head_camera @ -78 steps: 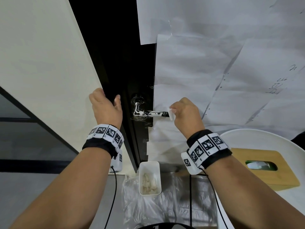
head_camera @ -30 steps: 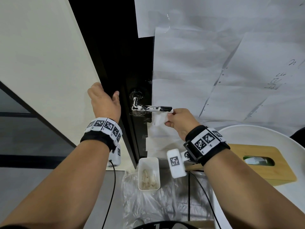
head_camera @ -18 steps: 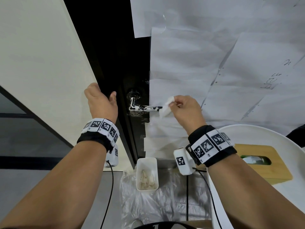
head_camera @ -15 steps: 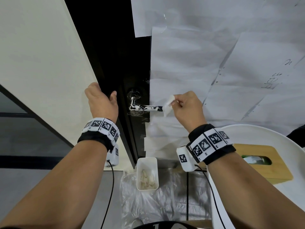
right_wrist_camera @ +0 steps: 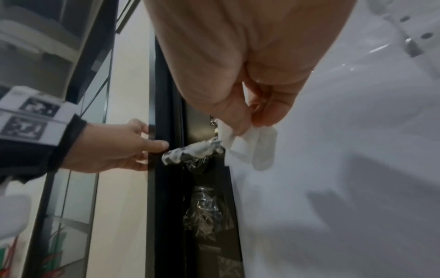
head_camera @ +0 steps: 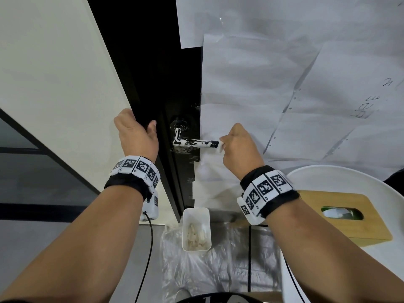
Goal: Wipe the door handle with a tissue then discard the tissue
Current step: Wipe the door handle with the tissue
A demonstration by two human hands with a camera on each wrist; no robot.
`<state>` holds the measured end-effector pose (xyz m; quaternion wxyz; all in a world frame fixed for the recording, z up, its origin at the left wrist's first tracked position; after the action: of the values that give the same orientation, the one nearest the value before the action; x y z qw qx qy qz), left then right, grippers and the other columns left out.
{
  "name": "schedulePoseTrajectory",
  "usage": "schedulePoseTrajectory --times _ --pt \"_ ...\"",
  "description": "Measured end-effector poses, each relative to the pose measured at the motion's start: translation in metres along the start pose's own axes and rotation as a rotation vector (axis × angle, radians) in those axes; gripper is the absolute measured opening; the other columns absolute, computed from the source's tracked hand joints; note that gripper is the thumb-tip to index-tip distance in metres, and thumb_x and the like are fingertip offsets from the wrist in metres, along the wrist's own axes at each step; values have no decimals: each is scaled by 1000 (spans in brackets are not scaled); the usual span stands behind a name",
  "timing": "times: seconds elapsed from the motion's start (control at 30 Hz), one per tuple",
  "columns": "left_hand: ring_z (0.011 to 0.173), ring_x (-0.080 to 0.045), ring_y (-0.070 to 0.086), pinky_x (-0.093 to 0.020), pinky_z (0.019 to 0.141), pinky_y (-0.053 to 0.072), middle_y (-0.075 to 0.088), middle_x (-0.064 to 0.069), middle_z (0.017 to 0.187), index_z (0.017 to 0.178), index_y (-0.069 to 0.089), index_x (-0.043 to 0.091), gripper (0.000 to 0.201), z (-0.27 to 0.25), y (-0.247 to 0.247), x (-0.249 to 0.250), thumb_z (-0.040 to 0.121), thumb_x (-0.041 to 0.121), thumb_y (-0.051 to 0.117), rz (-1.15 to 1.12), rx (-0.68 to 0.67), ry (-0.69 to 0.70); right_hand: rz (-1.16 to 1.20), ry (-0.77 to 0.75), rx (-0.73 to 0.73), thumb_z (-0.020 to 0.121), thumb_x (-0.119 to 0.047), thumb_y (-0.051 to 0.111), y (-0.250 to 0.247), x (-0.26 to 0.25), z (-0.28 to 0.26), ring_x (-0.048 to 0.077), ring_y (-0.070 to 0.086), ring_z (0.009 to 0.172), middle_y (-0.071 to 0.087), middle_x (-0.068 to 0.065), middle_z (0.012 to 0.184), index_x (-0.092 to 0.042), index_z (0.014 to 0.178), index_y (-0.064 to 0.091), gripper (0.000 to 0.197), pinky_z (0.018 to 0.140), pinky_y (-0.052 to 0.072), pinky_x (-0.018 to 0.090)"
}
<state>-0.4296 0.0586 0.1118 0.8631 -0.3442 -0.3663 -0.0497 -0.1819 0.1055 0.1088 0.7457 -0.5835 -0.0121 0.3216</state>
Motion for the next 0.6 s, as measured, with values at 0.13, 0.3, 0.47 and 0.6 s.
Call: schedulePoseTrajectory --times 0.13,0.3,0.47,0.6 --pt "79 -31 53 -37 62 46 43 -17 115 118 39 1 46 0 0 0 87 23 64 17 -7 -3 -61 -43 -84 70 17 48 7 -18 -2 24 41 77 43 11 91 1 71 60 21 57 44 37" --pt "79 -28 51 -36 62 45 43 -16 115 118 39 1 47 0 0 -1 87 24 64 18 -7 3 -6 -36 -38 74 15 53 4 -7 -1 29 53 79 48 12 91 -1 77 68 22 61 52 39" --pt "79 -28 52 -35 62 45 43 -16 115 119 39 1 47 0 0 0 87 24 64 24 -6 0 -74 -39 -68 71 18 45 6 -19 -3 23 40 77 41 11 92 0 74 61 24 58 43 35" --pt "81 -28 52 -35 63 46 43 -17 115 119 39 1 47 -1 0 1 87 23 65 19 -7 -5 -4 -55 -80 75 14 51 9 -17 -4 25 49 77 43 9 90 -3 75 65 22 59 47 36"
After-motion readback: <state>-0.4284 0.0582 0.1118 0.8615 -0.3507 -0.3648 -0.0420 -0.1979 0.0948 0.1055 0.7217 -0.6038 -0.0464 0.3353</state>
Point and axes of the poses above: each hand's wrist, its own z-axis towards the middle knuckle, its own y-axis out of the palm, x = y × z, the point moved 7 cm from there along z, towards the middle knuckle
